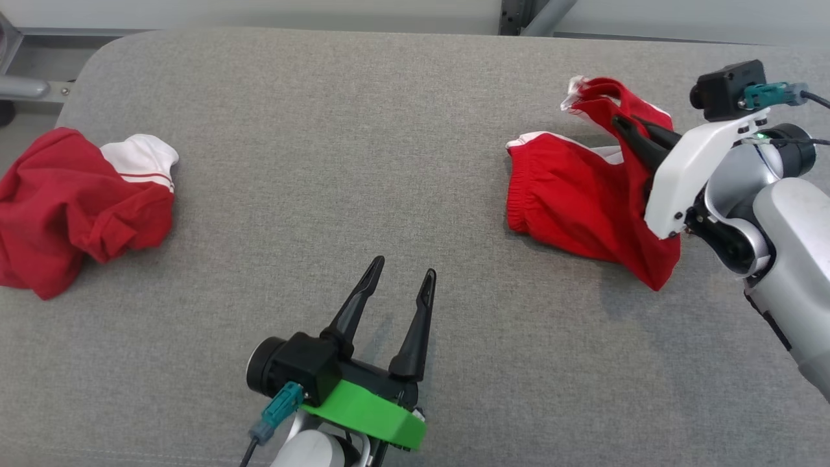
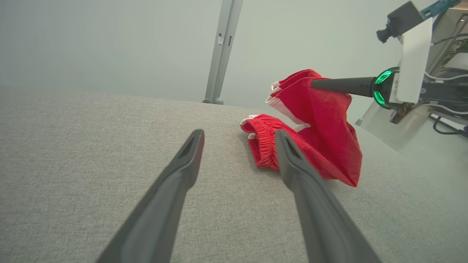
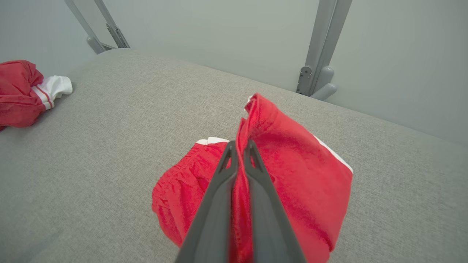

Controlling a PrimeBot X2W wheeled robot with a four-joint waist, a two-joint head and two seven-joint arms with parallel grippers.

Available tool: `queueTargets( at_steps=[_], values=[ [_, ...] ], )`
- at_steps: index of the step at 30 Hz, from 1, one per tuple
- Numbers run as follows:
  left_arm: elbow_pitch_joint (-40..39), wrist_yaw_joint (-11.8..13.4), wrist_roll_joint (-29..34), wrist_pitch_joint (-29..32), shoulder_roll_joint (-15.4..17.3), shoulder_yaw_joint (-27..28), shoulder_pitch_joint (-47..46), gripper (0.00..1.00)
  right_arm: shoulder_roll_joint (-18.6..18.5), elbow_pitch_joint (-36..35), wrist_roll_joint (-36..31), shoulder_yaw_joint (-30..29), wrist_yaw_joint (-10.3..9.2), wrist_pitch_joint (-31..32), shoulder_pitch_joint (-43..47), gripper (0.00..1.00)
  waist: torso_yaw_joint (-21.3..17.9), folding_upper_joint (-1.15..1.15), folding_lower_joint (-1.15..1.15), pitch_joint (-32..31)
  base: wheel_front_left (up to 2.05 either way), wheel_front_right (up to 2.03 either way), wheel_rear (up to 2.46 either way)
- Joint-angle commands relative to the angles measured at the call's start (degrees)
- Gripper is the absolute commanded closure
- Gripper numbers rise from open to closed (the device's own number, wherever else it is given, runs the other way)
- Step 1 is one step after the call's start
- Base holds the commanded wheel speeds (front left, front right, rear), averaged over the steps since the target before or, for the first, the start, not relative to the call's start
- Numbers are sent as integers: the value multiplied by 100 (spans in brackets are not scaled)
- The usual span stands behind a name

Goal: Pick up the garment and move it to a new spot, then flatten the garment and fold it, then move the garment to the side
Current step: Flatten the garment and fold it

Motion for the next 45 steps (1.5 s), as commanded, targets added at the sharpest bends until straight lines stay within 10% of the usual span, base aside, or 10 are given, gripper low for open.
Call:
queueTargets(
  at_steps=[1,11,12,13,27,45],
  values=[
    [-15,27,-60,1,8,-11,-21,0,93,-40,-12,-22,-7,68,-12,100,78,0,0,28,0,0,0],
    [-18,68,-123,2,8,-62,-118,0,623,45,-202,243,-6,431,85,100,283,0,0,109,0,0,0],
    [-12,70,-130,1,8,-60,-112,0,661,29,-192,260,-6,416,108,78,281,0,0,104,0,0,0],
    [-3,72,-133,1,8,-56,-105,0,699,10,-165,280,-6,407,145,0,275,0,0,95,0,0,0],
    [108,114,-23,2,8,107,173,0,737,-1152,173,126,-6,-186,1315,0,-135,0,0,-289,0,0,0],
    [160,311,898,1,8,1151,990,0,1410,-718,-2606,-1646,-4,-2891,3776,0,-619,0,0,-963,0,0,0]
  ],
)
